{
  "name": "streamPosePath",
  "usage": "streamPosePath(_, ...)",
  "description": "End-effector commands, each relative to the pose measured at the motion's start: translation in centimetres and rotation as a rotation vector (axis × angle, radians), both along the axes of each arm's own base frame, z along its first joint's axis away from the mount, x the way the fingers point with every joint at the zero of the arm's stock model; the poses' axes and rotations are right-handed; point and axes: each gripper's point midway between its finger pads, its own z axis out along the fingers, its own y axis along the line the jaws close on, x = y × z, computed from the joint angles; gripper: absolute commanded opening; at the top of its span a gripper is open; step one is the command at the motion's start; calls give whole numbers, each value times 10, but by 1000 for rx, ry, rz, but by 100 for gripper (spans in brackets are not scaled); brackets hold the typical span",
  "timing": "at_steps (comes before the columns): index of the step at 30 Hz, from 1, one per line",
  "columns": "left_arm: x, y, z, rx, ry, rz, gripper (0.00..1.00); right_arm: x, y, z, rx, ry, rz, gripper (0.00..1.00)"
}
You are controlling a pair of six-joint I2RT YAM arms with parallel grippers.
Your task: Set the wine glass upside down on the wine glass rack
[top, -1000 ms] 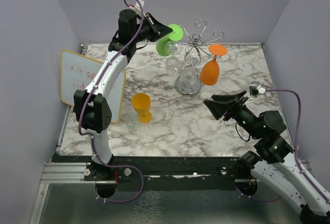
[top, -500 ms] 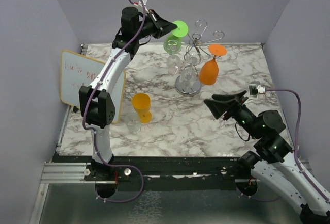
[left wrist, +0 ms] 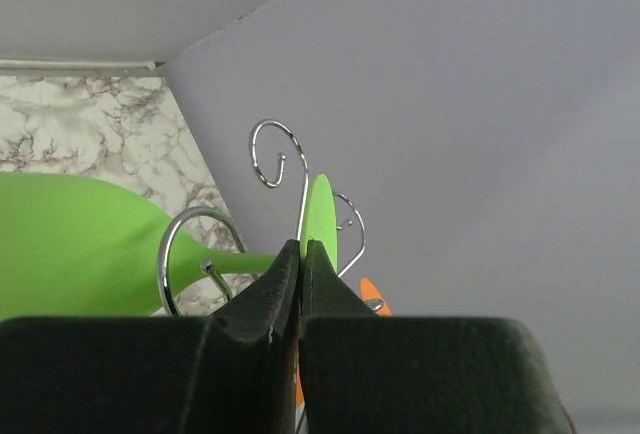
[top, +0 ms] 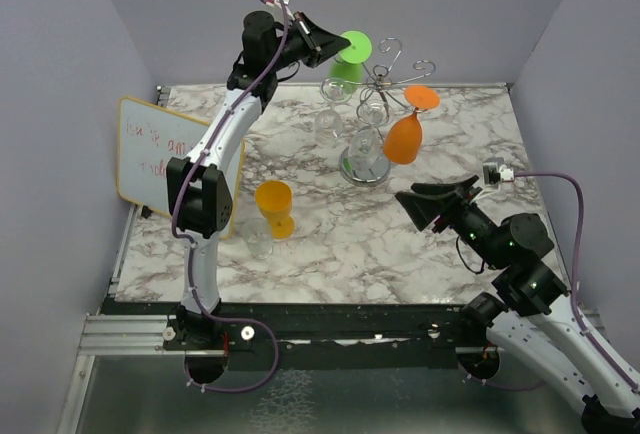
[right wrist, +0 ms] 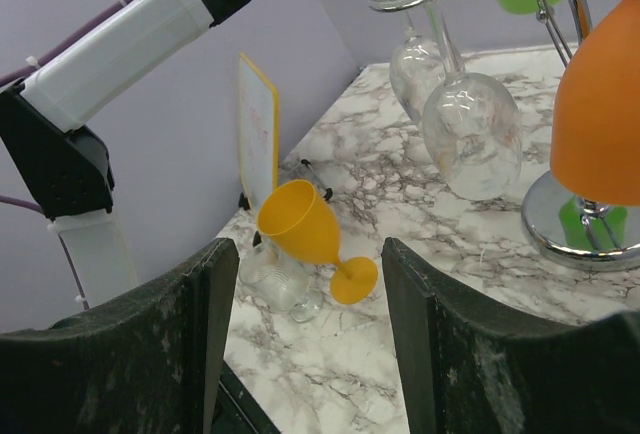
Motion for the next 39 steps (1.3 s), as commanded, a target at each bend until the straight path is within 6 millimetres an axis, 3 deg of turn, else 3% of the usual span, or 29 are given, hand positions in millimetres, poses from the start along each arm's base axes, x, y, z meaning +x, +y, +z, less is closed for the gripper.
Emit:
streamPosePath(1, 9, 5, 16, -23, -59, 17, 0, 3, -3, 0, -6, -1, -21, 64)
streamPosePath(9, 20, 33, 16, -3, -67, 104, 0, 4, -2, -3, -8, 9, -21, 64)
streamPosePath(19, 8, 40, 13, 21, -65, 97, 0, 5, 1, -6, -9, 19, -13, 64)
streamPosePath(28, 8, 46, -12, 97, 39, 115, 16, 3, 0, -8, -2, 22, -10, 64)
streamPosePath(35, 11, 56, -24, 153, 57, 159, 20, 2, -1, -5, 5, 21, -11, 65)
streamPosePath(39, 6, 67, -25, 204, 44, 201, 32, 0, -1, -9, 3, 53, -4, 65)
